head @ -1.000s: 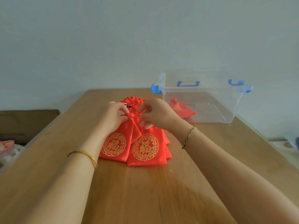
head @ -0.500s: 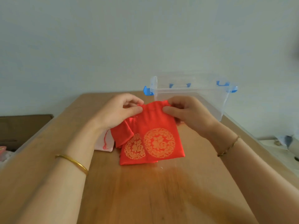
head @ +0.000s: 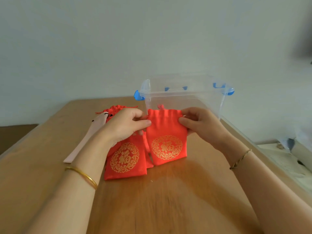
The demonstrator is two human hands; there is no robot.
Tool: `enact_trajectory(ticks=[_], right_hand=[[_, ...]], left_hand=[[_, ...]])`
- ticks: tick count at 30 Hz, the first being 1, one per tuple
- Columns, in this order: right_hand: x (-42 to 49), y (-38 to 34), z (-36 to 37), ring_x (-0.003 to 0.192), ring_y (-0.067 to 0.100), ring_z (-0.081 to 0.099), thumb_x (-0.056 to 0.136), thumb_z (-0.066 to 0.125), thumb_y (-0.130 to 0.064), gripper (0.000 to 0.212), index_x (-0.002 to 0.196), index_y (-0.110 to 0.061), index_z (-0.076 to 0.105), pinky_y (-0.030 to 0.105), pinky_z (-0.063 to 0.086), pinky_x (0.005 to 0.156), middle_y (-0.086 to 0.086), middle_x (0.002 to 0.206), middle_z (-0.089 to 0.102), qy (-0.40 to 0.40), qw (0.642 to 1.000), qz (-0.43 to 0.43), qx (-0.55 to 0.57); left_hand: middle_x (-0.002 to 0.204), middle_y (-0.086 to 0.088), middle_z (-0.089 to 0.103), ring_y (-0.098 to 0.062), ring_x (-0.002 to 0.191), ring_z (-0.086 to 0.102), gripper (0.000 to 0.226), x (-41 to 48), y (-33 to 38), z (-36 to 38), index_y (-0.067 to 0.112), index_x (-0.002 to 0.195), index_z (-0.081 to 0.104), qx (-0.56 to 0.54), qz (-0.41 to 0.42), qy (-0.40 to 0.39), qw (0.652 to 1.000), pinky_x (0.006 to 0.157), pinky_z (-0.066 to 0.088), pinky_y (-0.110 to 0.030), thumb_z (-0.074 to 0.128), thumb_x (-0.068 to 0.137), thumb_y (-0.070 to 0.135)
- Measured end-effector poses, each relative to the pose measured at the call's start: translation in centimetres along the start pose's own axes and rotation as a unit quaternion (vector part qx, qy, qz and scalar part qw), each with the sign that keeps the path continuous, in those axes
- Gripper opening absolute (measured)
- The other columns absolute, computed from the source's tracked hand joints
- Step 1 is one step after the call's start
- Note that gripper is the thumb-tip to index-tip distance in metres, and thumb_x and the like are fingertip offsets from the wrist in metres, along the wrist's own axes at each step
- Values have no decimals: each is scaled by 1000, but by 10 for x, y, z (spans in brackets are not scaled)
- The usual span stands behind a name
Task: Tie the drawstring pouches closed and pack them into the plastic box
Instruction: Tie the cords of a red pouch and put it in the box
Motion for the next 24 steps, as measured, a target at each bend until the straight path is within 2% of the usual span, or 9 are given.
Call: enact_trajectory(ticks=[3,4,7,9,12,16,19,22,24], right_hand=[[3,9,-3,66,29,66,87,54,4,15,96,-4,63,37,57,70,22,83,69,4,998,5,-58],[4,11,-4,62,28,67,86,55,4,14,95,-3,63,33,57,67,20,78,69,15,996,3,-87],[1,12,-8,38,10,58,87,57,-2,9,82,-6,63,18,46,43,-6,49,62,33,987,2,-157],[-2,10,-12,34,8,54,88,59,-13,14,78,-6,65,14,38,37,-8,53,64,30,979,2,-201],[-6,7,-21,34,8,50,87,62,-24,23,73,-6,65,12,34,37,1,64,68,15,980,16,-196],[-12,5,-31,38,10,48,88,60,-26,27,71,-5,64,17,34,38,7,65,68,-53,994,52,-84],[-14,6,-32,40,10,47,86,55,-31,28,70,-9,60,17,33,38,6,61,64,-96,989,75,85],[-11,13,-37,35,5,42,89,53,-26,28,64,-12,55,13,30,35,1,53,55,-31,945,158,283],[-10,17,-38,32,2,39,92,51,-21,29,63,-14,52,11,28,32,-3,48,52,22,910,229,345]], left_hand=[[61,5,61,2,48,51,13,2,-3,-4,12,73,67,1,5,33,999,50,42,-13,63,85,14],[59,7,60,3,47,51,14,1,-6,-6,17,72,68,-9,3,41,999,49,41,-12,64,85,14],[56,9,60,3,48,52,11,-3,-13,-7,19,77,71,-40,-10,48,998,47,41,-10,64,85,16],[55,10,61,3,49,52,10,-5,-16,-7,15,82,71,-58,-20,47,997,46,41,-12,62,86,17],[54,8,59,0,48,49,15,-8,-19,-11,10,84,71,-104,-40,36,993,45,39,-13,60,87,20],[55,5,54,-2,45,42,34,-13,-18,-13,3,84,69,-210,-71,2,975,40,34,-13,59,77,35],[49,3,50,-4,41,39,41,-15,-19,-15,5,71,70,-241,-86,17,966,37,31,-14,55,75,44],[41,3,41,-6,35,31,51,-15,-23,-21,14,47,62,-272,-96,85,954,33,24,-15,50,89,40],[40,3,38,-6,35,29,58,-16,-25,-24,16,40,56,-315,-103,124,935,34,22,-15,45,96,31]])
Point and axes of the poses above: each hand's wrist, its own x-axis towards the middle knuckle, its own z-axis out of the palm, y = z × x, the point moved 1 cm from there along x, towards the middle knuckle
